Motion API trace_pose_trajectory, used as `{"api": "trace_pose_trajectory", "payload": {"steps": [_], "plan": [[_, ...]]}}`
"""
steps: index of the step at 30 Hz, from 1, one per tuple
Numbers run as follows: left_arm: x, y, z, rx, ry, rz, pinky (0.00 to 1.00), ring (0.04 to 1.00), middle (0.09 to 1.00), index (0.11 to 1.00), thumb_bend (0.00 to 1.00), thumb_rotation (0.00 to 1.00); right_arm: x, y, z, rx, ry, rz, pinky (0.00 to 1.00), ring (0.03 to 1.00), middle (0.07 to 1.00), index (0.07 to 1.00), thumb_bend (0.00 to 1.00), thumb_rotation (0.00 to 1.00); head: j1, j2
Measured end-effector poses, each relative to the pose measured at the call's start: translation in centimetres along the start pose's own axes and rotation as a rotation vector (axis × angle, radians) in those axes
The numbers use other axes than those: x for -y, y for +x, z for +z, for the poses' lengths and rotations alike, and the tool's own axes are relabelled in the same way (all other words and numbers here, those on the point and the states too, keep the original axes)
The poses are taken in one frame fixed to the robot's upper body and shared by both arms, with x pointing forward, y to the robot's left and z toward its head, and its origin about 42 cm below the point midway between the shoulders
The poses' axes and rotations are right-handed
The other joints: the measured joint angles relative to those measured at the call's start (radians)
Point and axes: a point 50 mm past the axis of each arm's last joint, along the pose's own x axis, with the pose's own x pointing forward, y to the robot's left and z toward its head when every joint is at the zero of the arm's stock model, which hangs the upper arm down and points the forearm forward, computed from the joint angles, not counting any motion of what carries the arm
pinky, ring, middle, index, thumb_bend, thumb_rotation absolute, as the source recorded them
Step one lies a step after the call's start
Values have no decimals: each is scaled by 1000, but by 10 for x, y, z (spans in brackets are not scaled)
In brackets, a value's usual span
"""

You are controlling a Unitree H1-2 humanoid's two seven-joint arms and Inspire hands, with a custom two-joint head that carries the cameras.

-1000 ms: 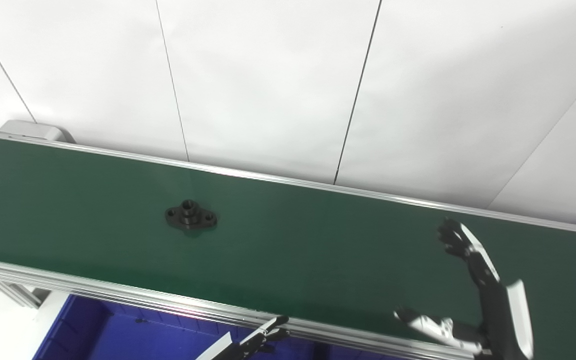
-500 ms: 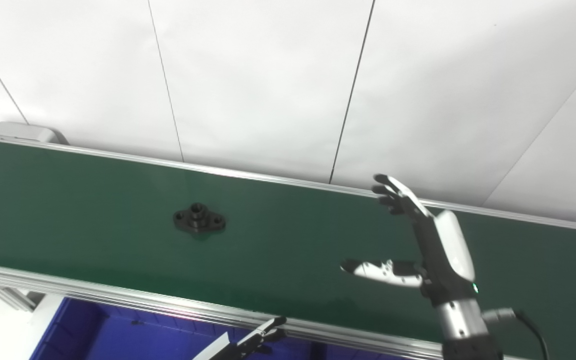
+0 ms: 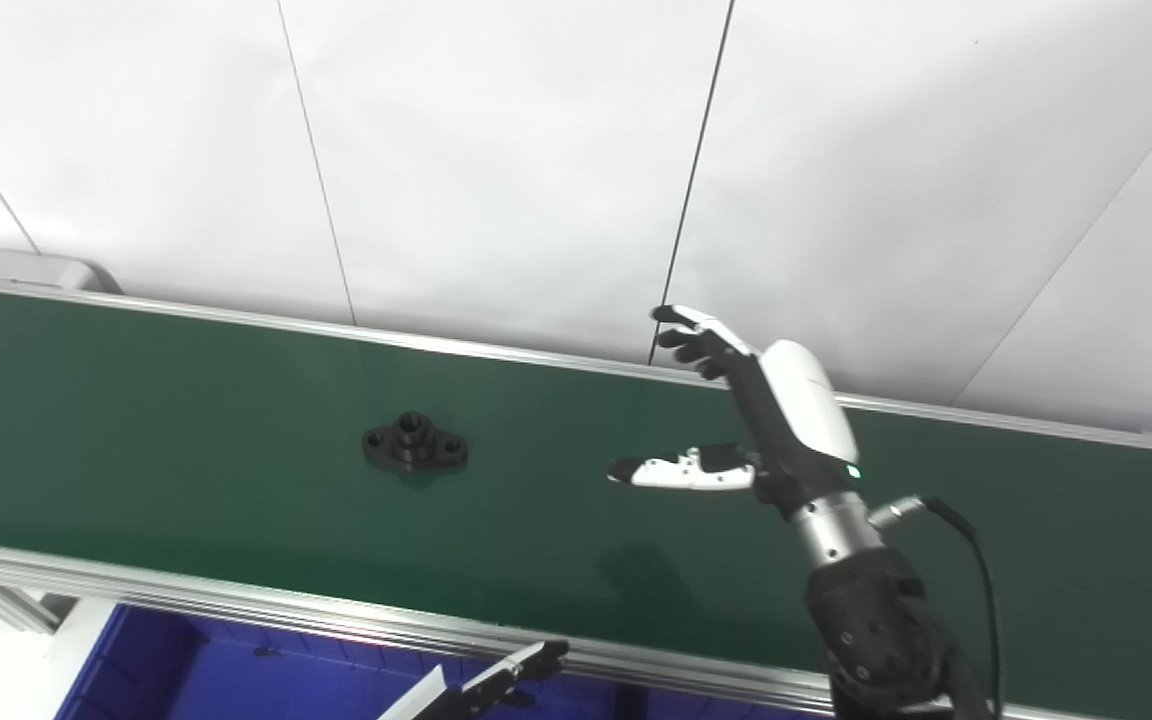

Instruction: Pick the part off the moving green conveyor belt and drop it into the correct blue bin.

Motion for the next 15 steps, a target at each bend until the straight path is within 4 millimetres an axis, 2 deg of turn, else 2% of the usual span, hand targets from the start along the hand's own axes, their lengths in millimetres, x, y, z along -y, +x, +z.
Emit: {"api": "trace_pose_trajectory", "payload": {"steps": [8,15], "plan": [[11,-18,10,7,-25,16,836,916,955,938,930,263,-14,25,4,-2,0,80,670,734,784,843,880,403,9,15],[18,-19,13,6,-41,28,855,923,952,930,935,310,-34,44,-5,-36,-38,164,639,729,794,842,893,396,28,18]]}}
